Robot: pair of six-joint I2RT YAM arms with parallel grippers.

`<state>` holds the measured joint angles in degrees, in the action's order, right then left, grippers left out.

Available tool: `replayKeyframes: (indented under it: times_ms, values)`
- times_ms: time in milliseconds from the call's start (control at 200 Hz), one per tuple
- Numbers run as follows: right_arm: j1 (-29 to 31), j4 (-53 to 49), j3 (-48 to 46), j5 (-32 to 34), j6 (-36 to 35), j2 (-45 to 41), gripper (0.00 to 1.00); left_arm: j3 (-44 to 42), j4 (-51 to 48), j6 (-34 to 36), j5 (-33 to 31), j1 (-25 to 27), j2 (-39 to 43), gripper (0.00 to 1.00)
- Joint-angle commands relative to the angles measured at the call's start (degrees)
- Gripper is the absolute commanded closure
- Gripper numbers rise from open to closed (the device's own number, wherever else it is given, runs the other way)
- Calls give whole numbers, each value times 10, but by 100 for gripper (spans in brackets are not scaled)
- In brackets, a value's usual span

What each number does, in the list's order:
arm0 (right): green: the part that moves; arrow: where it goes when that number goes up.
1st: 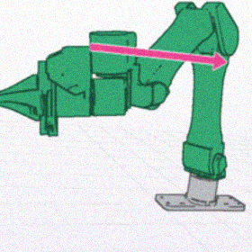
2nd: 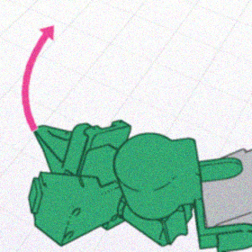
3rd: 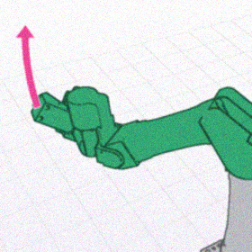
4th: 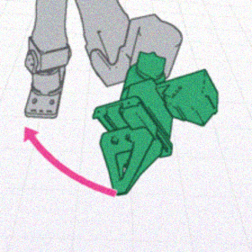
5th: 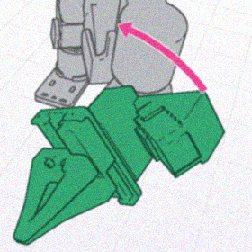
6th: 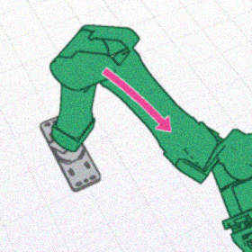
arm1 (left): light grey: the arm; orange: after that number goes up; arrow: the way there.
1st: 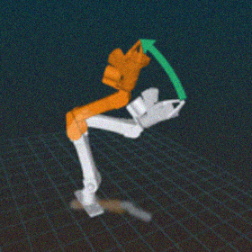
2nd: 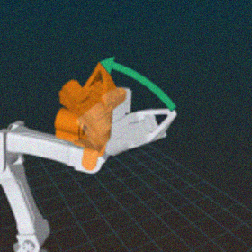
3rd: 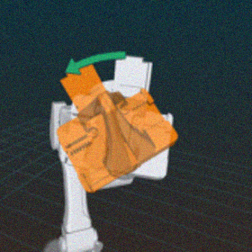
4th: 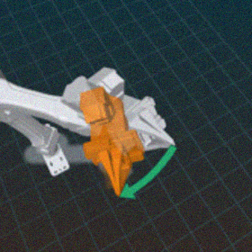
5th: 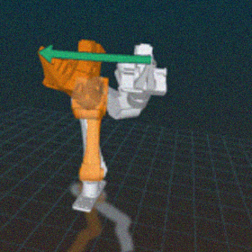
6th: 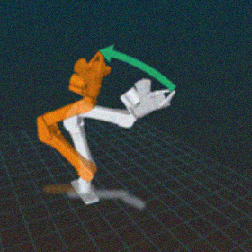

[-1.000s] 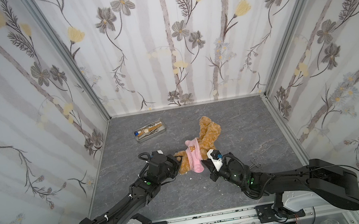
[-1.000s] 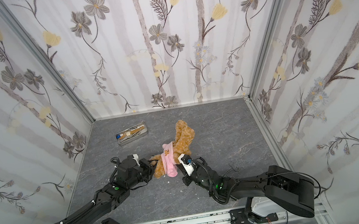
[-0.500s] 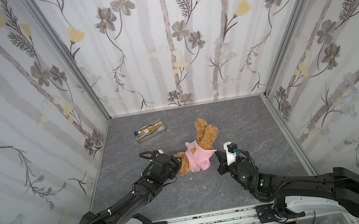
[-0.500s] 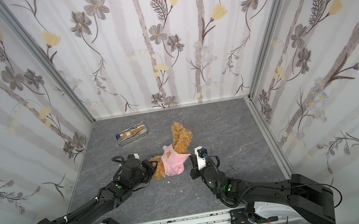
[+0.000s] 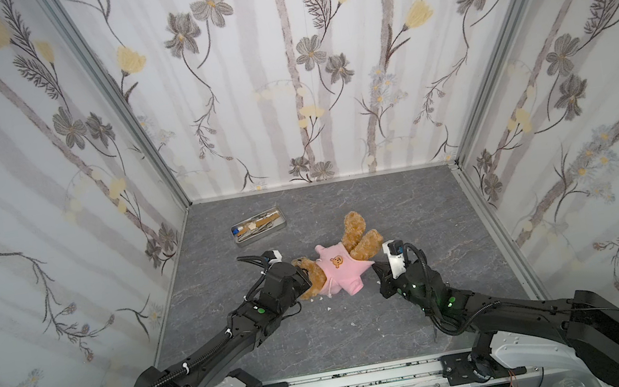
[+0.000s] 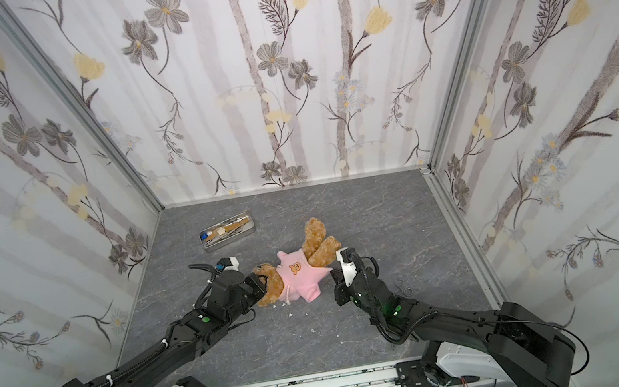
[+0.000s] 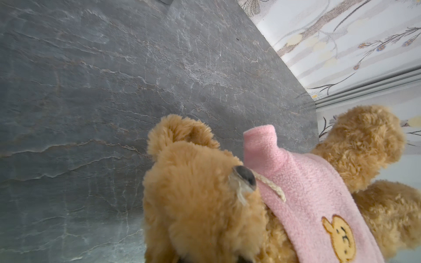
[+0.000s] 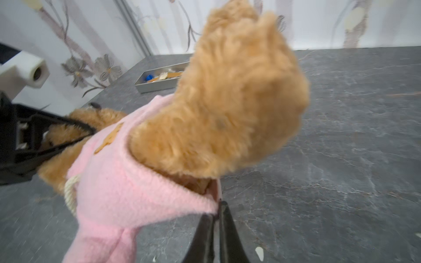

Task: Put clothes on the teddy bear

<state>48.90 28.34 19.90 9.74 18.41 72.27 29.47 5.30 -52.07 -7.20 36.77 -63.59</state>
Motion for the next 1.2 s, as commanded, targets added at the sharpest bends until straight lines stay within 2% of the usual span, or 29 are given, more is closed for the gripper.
replayKeyframes:
  times_ms: [0, 115, 185, 275, 315, 430, 630, 869, 939, 1039, 1124, 1194]
  values:
    - [-1, -84, 15, -117, -55, -36, 65, 8, 12, 40, -61, 0, 11, 100]
    - [-1, -143, 36, -167, -62, -100, 58, -17, 79, 91, -75, 0, 30, 100]
    - [-3, -139, 54, -189, -31, -110, 55, -42, 136, 124, -69, 1, 43, 100]
    - [-15, -129, 84, -212, 33, -80, 55, -66, 190, 182, -54, 3, 55, 100]
    - [-45, -124, 100, -234, 62, -57, 55, -75, 206, 206, -46, 3, 62, 100]
    - [-64, -95, 133, -300, 104, 7, 58, -92, 228, 263, -30, 4, 84, 100]
    - [-65, -64, 166, -314, 143, 88, 62, -109, 244, 292, -15, 8, 114, 100]
    - [-66, -34, 179, -281, 167, 138, 63, -121, 263, 322, 6, 17, 121, 100]
    - [-71, -26, 182, -269, 175, 150, 67, -126, 272, 331, 11, 21, 122, 100]
    - [-83, -13, 173, -247, 194, 156, 88, -136, 285, 344, 22, 25, 130, 100]
    - [-91, -3, 148, -205, 204, 137, 100, -145, 292, 354, 18, 26, 142, 100]
    - [-97, 5, 125, -177, 209, 117, 100, -154, 298, 362, 18, 26, 150, 100]
